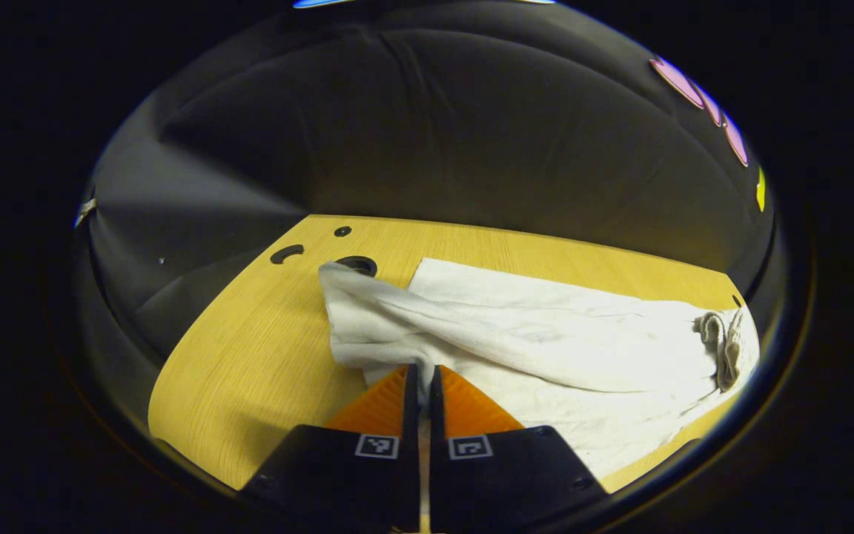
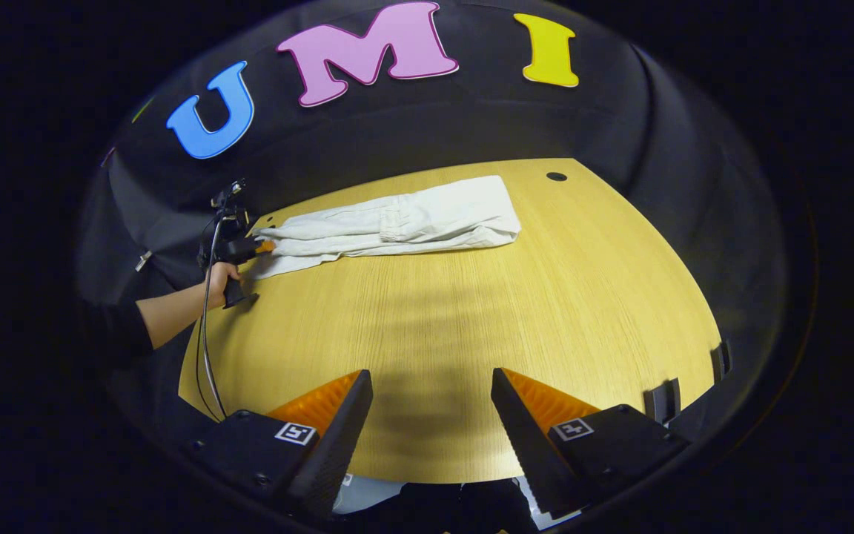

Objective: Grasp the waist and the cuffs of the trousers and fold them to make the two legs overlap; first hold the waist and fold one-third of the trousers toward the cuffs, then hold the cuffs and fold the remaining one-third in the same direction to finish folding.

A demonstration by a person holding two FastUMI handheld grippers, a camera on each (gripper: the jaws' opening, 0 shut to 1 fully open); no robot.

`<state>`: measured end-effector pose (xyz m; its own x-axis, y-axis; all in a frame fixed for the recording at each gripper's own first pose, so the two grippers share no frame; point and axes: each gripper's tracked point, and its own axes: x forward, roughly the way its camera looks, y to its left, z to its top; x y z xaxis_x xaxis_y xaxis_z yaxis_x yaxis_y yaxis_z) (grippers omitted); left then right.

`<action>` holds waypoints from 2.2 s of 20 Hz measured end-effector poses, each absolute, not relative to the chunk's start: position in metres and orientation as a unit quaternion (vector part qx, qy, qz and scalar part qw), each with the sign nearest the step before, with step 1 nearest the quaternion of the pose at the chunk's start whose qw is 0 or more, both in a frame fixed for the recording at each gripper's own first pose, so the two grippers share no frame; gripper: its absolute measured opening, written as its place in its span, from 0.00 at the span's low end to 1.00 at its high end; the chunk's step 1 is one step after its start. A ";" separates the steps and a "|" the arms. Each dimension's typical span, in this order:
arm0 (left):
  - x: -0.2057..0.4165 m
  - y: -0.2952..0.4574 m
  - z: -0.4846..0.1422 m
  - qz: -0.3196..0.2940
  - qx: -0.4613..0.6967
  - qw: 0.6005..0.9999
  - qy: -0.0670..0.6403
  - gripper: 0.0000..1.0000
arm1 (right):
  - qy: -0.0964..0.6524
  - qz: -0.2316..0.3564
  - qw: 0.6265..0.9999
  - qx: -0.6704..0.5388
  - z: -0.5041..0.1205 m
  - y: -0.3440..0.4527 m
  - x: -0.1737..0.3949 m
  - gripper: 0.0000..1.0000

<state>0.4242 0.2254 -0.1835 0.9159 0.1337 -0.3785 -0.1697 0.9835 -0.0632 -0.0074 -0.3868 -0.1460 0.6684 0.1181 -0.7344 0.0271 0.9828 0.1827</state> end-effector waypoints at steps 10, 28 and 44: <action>0.401 0.213 -0.122 0.088 -0.175 0.973 0.124 0.05 | 0.405 0.029 0.908 0.103 -0.146 -0.427 -0.008 0.99; 0.399 -0.030 0.039 -0.023 -0.146 0.986 0.075 0.05 | 0.319 0.036 0.938 0.130 -0.107 -0.530 0.047 0.99; 0.419 -0.296 -0.006 -0.143 -0.127 0.970 0.151 0.05 | 0.275 0.014 0.951 0.143 -0.087 -0.597 0.045 0.99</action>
<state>0.4186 -0.2963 -0.0064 0.9134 -0.3154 -0.2573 0.2384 0.9269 -0.2900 0.0455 -0.5971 -0.0868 0.8485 0.1059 -0.5184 0.0514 0.9586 0.2799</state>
